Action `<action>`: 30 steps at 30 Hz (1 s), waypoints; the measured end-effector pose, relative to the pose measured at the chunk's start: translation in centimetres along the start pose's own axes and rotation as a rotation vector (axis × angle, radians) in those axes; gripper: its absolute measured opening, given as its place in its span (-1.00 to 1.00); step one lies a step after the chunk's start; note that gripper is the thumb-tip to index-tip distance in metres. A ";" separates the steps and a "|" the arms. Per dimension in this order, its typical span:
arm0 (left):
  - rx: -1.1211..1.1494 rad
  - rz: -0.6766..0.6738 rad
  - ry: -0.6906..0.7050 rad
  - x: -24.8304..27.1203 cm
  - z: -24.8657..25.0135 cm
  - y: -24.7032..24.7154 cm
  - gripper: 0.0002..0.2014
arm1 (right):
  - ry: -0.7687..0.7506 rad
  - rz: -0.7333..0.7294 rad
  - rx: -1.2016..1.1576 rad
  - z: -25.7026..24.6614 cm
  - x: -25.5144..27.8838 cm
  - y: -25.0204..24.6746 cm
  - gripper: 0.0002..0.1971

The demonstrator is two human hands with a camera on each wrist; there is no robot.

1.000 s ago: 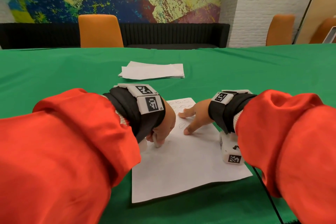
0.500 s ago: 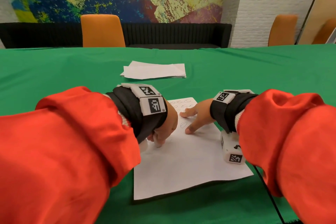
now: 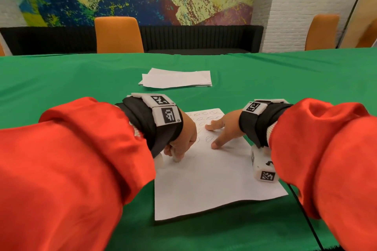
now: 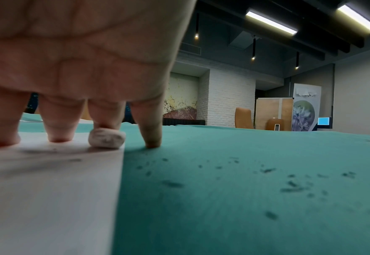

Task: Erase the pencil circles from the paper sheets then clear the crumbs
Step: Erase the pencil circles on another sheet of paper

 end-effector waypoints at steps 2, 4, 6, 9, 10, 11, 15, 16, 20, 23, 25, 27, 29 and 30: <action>0.033 -0.029 -0.001 0.1 -0.4 0.2 -0.77 | -0.007 -0.004 0.000 -0.1 0.1 0.0 -0.22; 0.073 0.000 -0.006 0.4 -1.0 0.0 -0.81 | -0.010 -0.012 0.007 -0.1 0.2 0.0 -0.22; 0.115 0.070 -0.017 0.6 -1.9 -0.4 -0.83 | -0.005 -0.014 0.014 -0.3 0.3 -0.1 -0.23; 0.184 0.113 -0.043 1.0 -3.4 -0.9 -0.81 | 0.002 -0.012 0.017 -0.8 0.7 -0.4 -0.23; 0.204 0.118 -0.049 1.1 -3.9 -0.9 -0.82 | 0.003 -0.005 0.014 -1.0 0.8 -0.6 -0.24; 0.223 0.126 -0.053 1.1 -4.2 -1.0 -0.83 | 0.004 0.010 0.009 -1.2 1.0 -0.9 -0.26; 0.261 0.163 -0.054 1.1 -4.8 -1.0 -0.84 | 0.010 0.119 -0.004 -2.1 0.8 -2.9 -0.39; 0.270 0.174 -0.052 1.1 -4.8 -1.1 -0.84 | 0.011 0.143 0.003 -2.4 0.6 -3.2 -0.43; 0.304 0.213 -0.011 0.6 -3.8 -1.4 -0.83 | 0.011 0.100 0.051 -4.1 -0.3 -2.8 -0.48; 0.350 0.211 0.041 0.0 -2.3 -1.8 -0.88 | 0.016 0.002 0.094 -4.4 -0.6 -1.9 -0.42; 0.358 0.201 0.068 -0.3 -1.2 -1.9 -0.93 | 0.008 -0.009 0.135 -4.6 -0.4 -1.9 -0.46; 0.333 0.193 0.094 -0.6 0.0 -2.0 -0.94 | -0.001 -0.014 0.167 -4.7 -0.2 -1.9 -0.54; 0.302 0.196 0.114 -0.9 1.0 -2.1 -0.93 | -0.030 -0.052 0.226 -4.8 -0.6 -1.5 -0.59; 0.295 0.191 0.120 -1.0 1.4 -2.2 -0.93 | -0.034 -0.083 0.235 -4.7 -0.9 -1.2 -0.59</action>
Point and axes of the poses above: each hand's wrist, its own x-axis away from the middle knuckle, its own y-axis out of the palm, z = x × y, the point moved 7 cm from there along -x, towards the middle knuckle, and after that the axes turned 11 degrees about -y, right-handed, at the moved point
